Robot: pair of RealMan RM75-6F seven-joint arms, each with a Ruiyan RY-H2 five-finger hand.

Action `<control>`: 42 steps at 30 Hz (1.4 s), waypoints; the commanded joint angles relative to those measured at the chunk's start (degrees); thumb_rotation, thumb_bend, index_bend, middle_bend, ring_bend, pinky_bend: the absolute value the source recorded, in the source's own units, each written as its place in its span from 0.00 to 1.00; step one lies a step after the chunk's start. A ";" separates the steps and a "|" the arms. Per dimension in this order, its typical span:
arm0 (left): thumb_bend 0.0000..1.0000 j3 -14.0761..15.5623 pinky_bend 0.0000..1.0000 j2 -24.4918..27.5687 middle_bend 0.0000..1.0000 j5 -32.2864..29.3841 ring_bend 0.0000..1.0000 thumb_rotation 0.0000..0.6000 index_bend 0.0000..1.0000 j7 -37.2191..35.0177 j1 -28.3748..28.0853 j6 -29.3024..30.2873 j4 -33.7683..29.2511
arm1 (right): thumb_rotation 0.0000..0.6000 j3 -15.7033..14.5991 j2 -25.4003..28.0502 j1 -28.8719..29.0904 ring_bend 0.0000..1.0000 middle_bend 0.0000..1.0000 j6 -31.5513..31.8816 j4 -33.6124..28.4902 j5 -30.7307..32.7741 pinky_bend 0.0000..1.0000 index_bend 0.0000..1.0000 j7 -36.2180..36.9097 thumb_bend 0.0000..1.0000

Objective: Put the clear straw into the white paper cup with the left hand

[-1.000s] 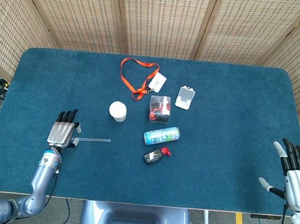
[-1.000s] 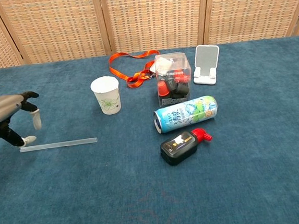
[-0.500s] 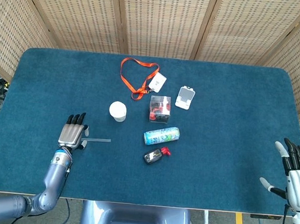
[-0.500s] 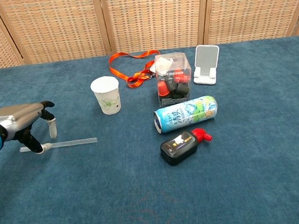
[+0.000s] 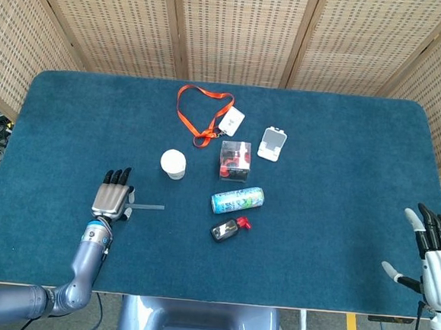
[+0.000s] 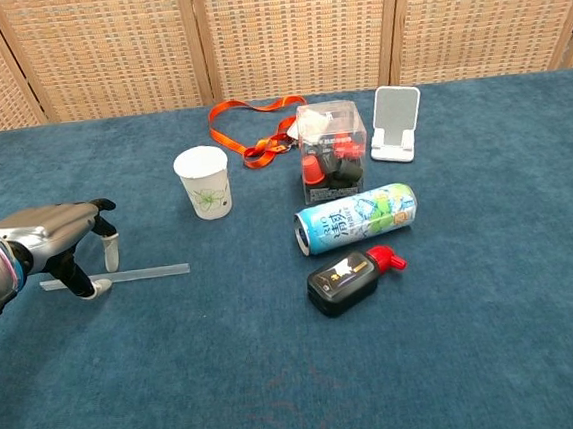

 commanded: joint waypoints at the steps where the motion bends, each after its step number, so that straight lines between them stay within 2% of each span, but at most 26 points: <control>1: 0.36 0.15 0.04 -0.26 0.00 -0.32 0.00 1.00 0.55 0.19 -0.27 0.15 0.31 | 1.00 -0.06 0.04 0.00 0.00 0.00 -0.02 -0.05 -0.09 0.00 0.10 0.09 0.08; 9: 0.36 0.75 0.04 -1.11 0.00 -1.39 0.00 1.00 0.56 1.33 -1.08 0.31 1.61 | 1.00 -0.14 0.13 -0.01 0.00 0.00 0.07 -0.13 -0.33 0.00 0.10 0.38 0.08; 13: 0.37 0.96 0.04 -1.36 0.00 -0.92 0.00 1.00 0.60 1.09 -1.21 0.86 1.53 | 1.00 -0.07 0.14 -0.08 0.00 0.00 0.36 -0.12 -0.41 0.00 0.10 0.59 0.08; 23: 0.38 1.49 0.04 0.53 0.00 2.51 0.00 1.00 0.63 -2.70 -0.06 2.21 -0.86 | 1.00 -0.04 0.25 -0.20 0.00 0.00 0.64 -0.14 -0.45 0.00 0.10 1.23 0.08; 27: 0.38 0.38 0.04 2.88 0.00 6.33 0.00 1.00 0.63 -8.25 1.02 3.04 -4.15 | 1.00 0.07 0.36 -0.28 0.00 0.00 0.74 -0.04 -0.23 0.00 0.10 1.80 0.08; 31: 0.38 -2.05 0.04 5.09 0.00 10.64 0.00 1.00 0.63 -15.45 1.70 3.64 -6.62 | 1.00 0.19 0.42 -0.25 0.00 0.00 0.46 0.16 0.18 0.00 0.10 2.39 0.08; 32: 0.38 -3.25 0.04 5.74 0.00 11.90 0.00 1.00 0.63 -18.22 1.70 3.52 -7.20 | 1.00 0.24 0.42 -0.22 0.00 0.00 0.33 0.26 0.37 0.00 0.10 2.59 0.08; 33: 0.38 -6.20 0.04 6.42 0.00 12.99 0.00 1.00 0.63 -23.17 1.32 2.93 -8.19 | 1.00 0.39 0.46 -0.19 0.00 0.00 0.07 0.45 0.84 0.00 0.10 3.01 0.08; 39: 0.38 -12.91 0.04 7.36 0.00 14.25 0.00 1.00 0.66 -36.89 -0.86 -2.07 -7.50 | 1.00 0.85 0.50 0.06 0.00 0.00 -1.03 1.14 2.26 0.00 0.10 4.33 0.08; 42: 0.38 -17.12 0.04 6.94 0.00 12.03 0.00 1.00 0.67 -44.55 -3.40 -7.23 -5.30 | 1.00 1.08 0.44 0.29 0.00 0.00 -1.88 1.58 3.07 0.00 0.10 4.93 0.08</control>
